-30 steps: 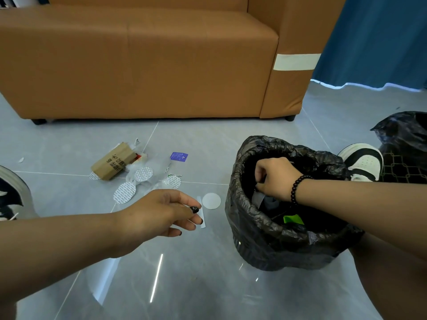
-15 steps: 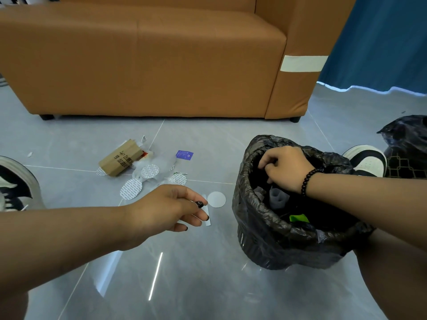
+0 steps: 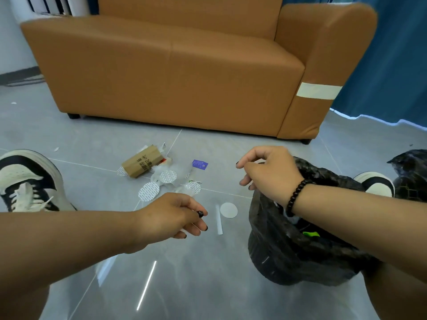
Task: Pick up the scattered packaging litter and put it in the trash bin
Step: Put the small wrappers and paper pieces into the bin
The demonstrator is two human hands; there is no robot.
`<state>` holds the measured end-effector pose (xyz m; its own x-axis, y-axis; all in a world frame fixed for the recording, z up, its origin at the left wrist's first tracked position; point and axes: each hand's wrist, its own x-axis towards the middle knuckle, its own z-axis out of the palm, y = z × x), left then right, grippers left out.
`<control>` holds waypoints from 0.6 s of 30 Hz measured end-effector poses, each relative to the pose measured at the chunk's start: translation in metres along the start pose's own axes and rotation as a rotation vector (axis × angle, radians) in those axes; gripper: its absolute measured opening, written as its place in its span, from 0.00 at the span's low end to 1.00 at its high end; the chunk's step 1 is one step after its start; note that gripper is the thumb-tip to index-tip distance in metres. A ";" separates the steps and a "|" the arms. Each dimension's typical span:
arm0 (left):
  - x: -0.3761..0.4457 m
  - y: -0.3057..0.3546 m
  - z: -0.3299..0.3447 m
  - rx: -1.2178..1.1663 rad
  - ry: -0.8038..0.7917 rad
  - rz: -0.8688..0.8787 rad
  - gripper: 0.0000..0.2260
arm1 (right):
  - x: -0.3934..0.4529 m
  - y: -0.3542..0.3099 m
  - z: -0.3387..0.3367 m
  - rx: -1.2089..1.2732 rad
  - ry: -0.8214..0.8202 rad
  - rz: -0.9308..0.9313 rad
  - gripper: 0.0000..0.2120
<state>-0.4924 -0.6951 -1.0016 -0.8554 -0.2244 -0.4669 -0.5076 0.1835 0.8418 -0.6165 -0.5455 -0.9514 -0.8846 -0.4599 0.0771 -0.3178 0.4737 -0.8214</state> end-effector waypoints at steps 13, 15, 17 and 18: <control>0.033 -0.102 -0.037 0.081 0.035 -0.164 0.10 | 0.044 0.045 0.156 -0.223 -0.230 0.195 0.09; 0.044 -0.111 -0.041 0.092 0.043 -0.166 0.10 | 0.054 0.057 0.173 -0.293 -0.258 0.172 0.12; 0.057 -0.118 -0.045 0.116 0.063 -0.169 0.10 | 0.059 0.074 0.191 -0.372 -0.309 0.150 0.12; 0.062 -0.121 -0.047 0.131 0.095 -0.166 0.10 | 0.060 0.083 0.198 -0.426 -0.329 0.133 0.12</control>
<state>-0.4796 -0.7762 -1.1199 -0.7484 -0.3501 -0.5634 -0.6552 0.2579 0.7101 -0.6282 -0.6824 -1.1266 -0.7948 -0.5536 -0.2487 -0.3810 0.7741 -0.5056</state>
